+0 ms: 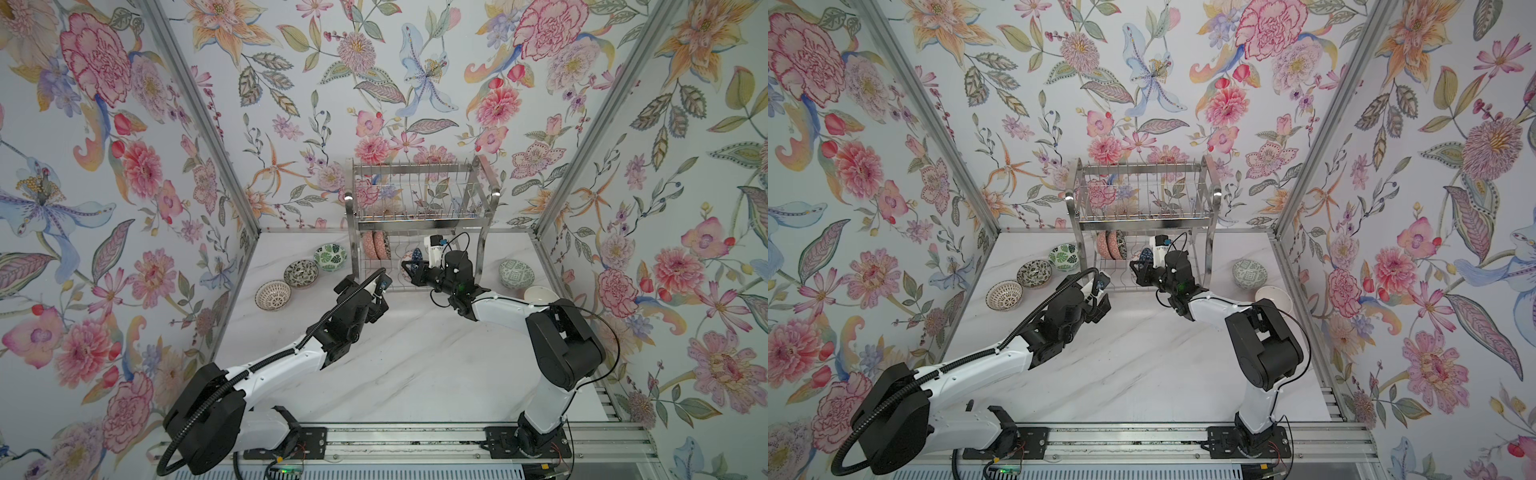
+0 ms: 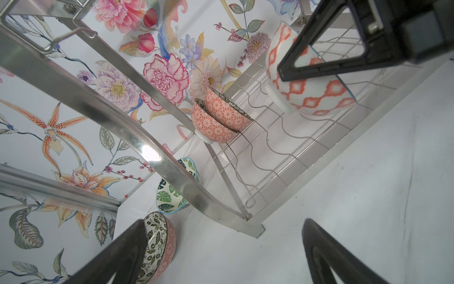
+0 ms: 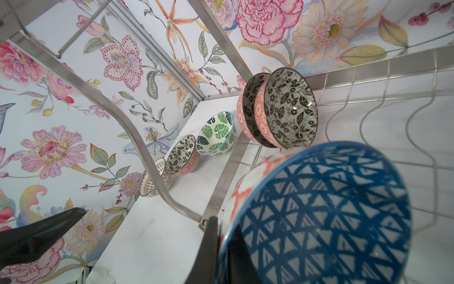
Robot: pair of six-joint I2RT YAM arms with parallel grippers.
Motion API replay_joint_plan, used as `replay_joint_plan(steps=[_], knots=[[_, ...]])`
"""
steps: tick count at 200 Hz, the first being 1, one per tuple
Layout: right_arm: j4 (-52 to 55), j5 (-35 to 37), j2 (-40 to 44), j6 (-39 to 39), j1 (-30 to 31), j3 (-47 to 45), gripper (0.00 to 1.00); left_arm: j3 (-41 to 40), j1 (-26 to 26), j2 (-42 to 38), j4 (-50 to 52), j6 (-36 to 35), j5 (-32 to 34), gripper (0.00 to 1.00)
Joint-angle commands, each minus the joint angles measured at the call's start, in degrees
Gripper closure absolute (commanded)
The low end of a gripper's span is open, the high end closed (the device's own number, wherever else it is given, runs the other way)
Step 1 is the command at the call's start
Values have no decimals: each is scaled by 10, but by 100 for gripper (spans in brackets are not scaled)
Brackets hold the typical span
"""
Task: Load bowls into a dish rack
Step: Place the bowl in the dish rack.
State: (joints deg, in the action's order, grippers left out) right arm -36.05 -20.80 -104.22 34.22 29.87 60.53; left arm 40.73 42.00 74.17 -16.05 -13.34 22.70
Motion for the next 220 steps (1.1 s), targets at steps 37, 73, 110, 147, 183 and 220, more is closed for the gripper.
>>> replay_joint_plan(steps=[37, 73, 110, 147, 183, 220], knots=[[-96, -27, -58, 36, -11, 67, 100, -32, -3, -22, -71, -16, -26, 1], [-140, -32, -92, 70, -20, 83, 100, -49, 2, -29, -91, -31, -35, 1], [-170, -41, -133, 102, -25, 113, 100, -54, 2, -27, -96, -38, -47, 1], [-191, -43, -167, 128, -30, 141, 100, -55, 3, -23, -96, -39, -56, 1], [-209, -43, -199, 154, -32, 171, 100, -55, 3, -19, -91, -41, -59, 1], [-225, -37, -234, 181, -33, 204, 100, -56, 4, -20, -90, -41, -63, 1]])
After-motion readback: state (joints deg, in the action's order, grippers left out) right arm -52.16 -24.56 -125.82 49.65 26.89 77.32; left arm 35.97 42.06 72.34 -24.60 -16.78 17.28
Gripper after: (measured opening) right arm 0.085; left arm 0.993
